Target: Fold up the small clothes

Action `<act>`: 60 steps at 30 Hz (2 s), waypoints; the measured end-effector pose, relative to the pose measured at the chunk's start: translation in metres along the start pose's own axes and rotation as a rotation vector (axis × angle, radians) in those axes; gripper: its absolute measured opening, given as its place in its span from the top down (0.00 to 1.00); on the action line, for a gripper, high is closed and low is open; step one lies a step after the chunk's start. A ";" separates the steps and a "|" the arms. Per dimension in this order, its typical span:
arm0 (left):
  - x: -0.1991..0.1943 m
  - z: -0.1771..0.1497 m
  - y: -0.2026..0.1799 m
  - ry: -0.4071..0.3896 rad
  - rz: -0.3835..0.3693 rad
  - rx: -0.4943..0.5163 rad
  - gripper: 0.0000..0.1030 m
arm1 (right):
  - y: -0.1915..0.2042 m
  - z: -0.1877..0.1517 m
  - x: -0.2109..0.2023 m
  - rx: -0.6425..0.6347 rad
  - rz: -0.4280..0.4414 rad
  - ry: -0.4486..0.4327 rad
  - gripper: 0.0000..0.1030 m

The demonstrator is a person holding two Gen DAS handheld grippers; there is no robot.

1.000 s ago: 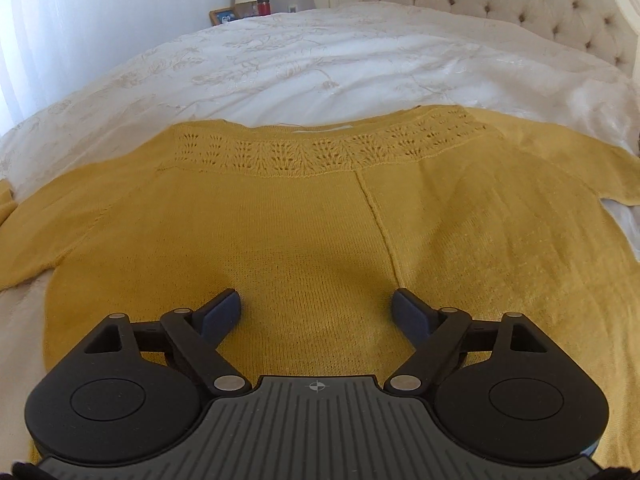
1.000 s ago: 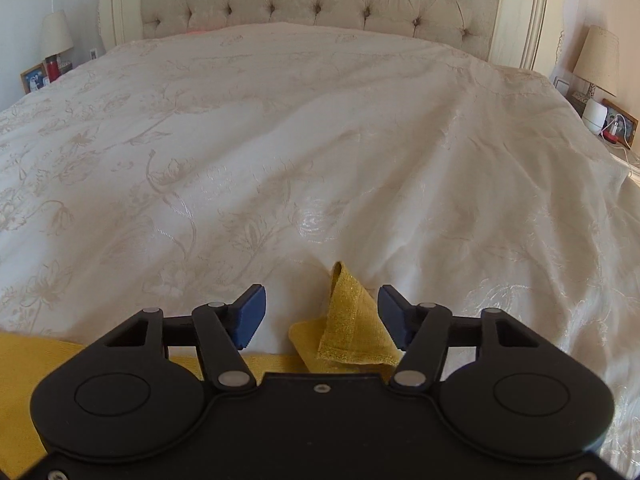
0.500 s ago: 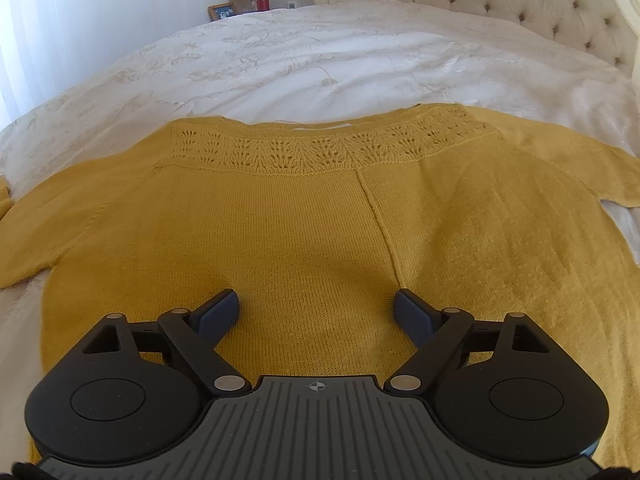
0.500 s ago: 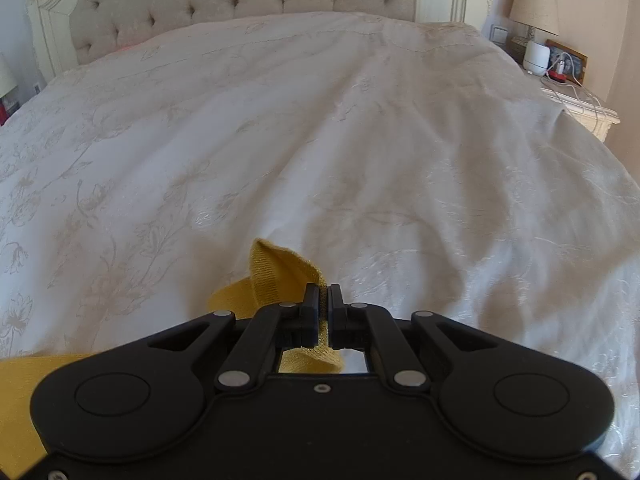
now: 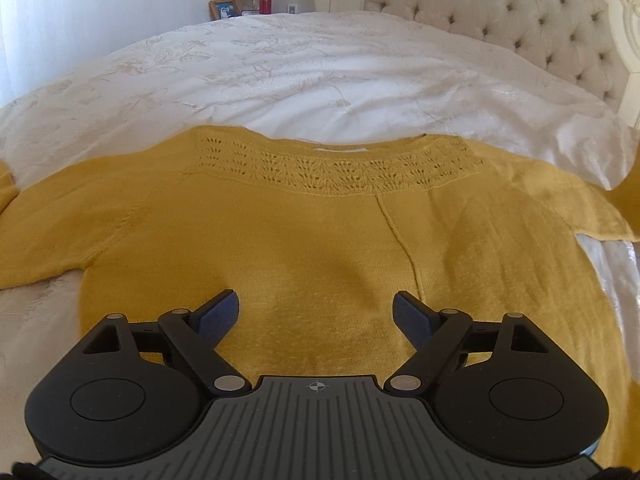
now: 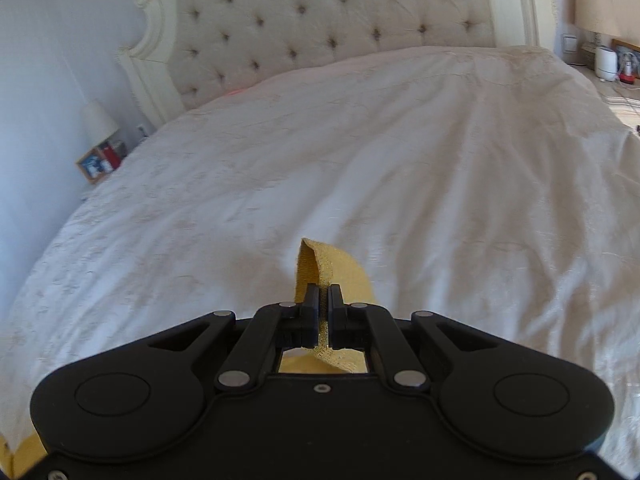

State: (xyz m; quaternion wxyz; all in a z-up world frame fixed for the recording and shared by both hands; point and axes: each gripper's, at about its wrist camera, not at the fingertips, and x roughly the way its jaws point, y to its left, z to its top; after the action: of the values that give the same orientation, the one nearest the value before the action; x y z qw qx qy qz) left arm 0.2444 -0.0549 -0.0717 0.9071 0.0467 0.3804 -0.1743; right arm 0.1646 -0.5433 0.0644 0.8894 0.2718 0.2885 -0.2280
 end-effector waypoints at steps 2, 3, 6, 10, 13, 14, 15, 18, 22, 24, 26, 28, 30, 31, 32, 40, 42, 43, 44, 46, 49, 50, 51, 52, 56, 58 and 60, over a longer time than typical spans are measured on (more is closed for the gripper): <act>-0.004 -0.001 0.008 -0.010 -0.002 -0.008 0.19 | 0.037 -0.001 -0.008 -0.032 0.076 0.006 0.92; -0.007 -0.002 0.013 -0.015 -0.003 -0.017 0.19 | 0.057 -0.004 -0.011 -0.051 0.122 0.010 0.92; -0.011 -0.002 0.027 -0.021 -0.006 -0.051 0.19 | 0.120 -0.016 -0.017 -0.103 0.273 0.034 0.92; -0.014 0.000 0.043 -0.025 0.004 -0.077 0.19 | 0.193 -0.052 -0.011 -0.138 0.474 0.091 0.92; -0.016 0.000 0.052 -0.019 0.020 -0.084 0.19 | 0.239 -0.094 0.006 -0.169 0.579 0.141 0.92; -0.016 0.000 0.055 -0.014 0.020 -0.088 0.19 | 0.252 -0.110 0.012 -0.192 0.600 0.153 0.92; -0.015 0.000 0.057 -0.009 0.020 -0.092 0.19 | 0.261 -0.123 0.018 -0.208 0.611 0.165 0.91; -0.015 0.001 0.059 -0.004 0.015 -0.095 0.19 | 0.275 -0.169 0.042 -0.222 0.643 0.222 0.79; -0.016 0.006 0.055 -0.007 0.007 -0.069 0.19 | 0.263 -0.210 0.054 -0.255 0.592 0.214 0.59; -0.015 0.011 0.050 -0.010 -0.007 -0.049 0.19 | 0.248 -0.220 0.050 -0.287 0.549 0.161 0.47; -0.012 0.019 0.044 -0.013 -0.013 -0.027 0.19 | 0.231 -0.227 0.043 -0.341 0.482 0.088 0.47; -0.007 0.027 0.035 -0.013 -0.017 -0.010 0.19 | 0.215 -0.233 0.038 -0.397 0.416 0.008 0.47; -0.001 0.037 0.030 -0.009 -0.028 -0.012 0.19 | 0.201 -0.239 0.035 -0.441 0.361 -0.079 0.46; 0.003 0.041 0.028 -0.005 -0.033 -0.018 0.19 | 0.195 -0.241 0.035 -0.455 0.342 -0.114 0.45; 0.008 0.045 0.026 0.000 -0.038 -0.029 0.19 | 0.191 -0.240 0.035 -0.472 0.322 -0.135 0.44; 0.057 0.067 0.024 0.140 -0.115 -0.171 0.33 | 0.172 -0.222 0.038 -0.464 0.338 -0.206 0.36; 0.069 0.069 0.027 0.181 -0.108 -0.222 0.33 | 0.164 -0.215 0.041 -0.406 0.351 -0.187 0.36; 0.073 0.069 0.028 0.190 -0.108 -0.242 0.33 | 0.161 -0.212 0.041 -0.386 0.351 -0.190 0.36; 0.076 0.070 0.030 0.195 -0.107 -0.258 0.33 | 0.157 -0.210 0.041 -0.368 0.349 -0.196 0.36; 0.081 0.072 0.030 0.194 -0.101 -0.275 0.33 | 0.150 -0.205 0.042 -0.319 0.352 -0.201 0.36; 0.083 0.077 0.027 0.186 -0.051 -0.284 0.63 | 0.141 -0.200 0.047 -0.254 0.364 -0.180 0.35; 0.082 0.079 0.026 0.179 -0.025 -0.274 0.72 | 0.141 -0.200 0.049 -0.245 0.362 -0.170 0.35; 0.079 0.081 0.025 0.167 -0.001 -0.258 0.88 | 0.140 -0.200 0.052 -0.239 0.359 -0.161 0.35; 0.076 0.082 0.025 0.151 0.003 -0.249 0.93 | 0.139 -0.201 0.054 -0.239 0.356 -0.155 0.35; 0.048 0.091 0.026 0.048 0.022 -0.193 0.95 | 0.141 -0.203 0.057 -0.242 0.357 -0.123 0.35; 0.033 0.097 0.031 0.010 0.044 -0.177 0.95 | 0.145 -0.205 0.056 -0.254 0.361 -0.109 0.35; 0.024 0.103 0.041 -0.006 0.070 -0.175 0.95 | 0.148 -0.208 0.056 -0.268 0.369 -0.097 0.35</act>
State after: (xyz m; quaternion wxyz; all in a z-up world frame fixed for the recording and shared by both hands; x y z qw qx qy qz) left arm 0.3438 -0.0458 -0.0180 0.9143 -0.0200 0.3897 -0.1086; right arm 0.2079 -0.3185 -0.0613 0.9570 0.1883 0.2183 -0.0338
